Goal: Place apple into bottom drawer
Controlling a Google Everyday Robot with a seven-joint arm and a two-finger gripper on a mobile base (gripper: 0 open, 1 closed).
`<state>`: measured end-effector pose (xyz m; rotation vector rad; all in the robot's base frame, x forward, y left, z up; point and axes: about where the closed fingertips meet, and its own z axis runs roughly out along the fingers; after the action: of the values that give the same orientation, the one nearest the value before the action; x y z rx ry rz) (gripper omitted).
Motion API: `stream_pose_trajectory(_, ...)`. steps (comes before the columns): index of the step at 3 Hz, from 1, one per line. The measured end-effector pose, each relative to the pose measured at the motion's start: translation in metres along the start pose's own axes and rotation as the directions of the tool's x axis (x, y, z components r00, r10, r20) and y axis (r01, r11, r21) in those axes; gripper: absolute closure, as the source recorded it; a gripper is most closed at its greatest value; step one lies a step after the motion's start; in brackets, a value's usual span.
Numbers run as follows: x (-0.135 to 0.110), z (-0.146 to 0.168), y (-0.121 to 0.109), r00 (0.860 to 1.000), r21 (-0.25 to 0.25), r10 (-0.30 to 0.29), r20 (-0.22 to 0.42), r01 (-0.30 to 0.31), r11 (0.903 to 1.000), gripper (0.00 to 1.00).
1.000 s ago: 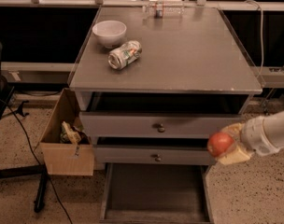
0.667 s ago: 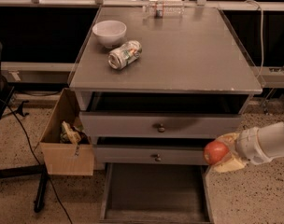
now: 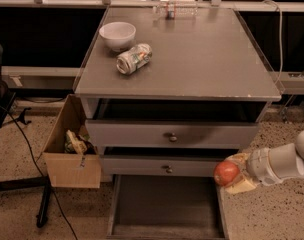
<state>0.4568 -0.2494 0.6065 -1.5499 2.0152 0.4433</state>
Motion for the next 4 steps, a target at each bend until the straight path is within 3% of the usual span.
stream_pose_trajectory(3, 0.075, 0.077, -0.009, 0.998, -0.014, -0.007, 0.064, 0.008, 0.9999, 1.00)
stream_pose_trajectory(4, 0.109, 0.146, -0.001, 0.994, -0.068, 0.008, 0.112, 0.000, 0.9977, 1.00)
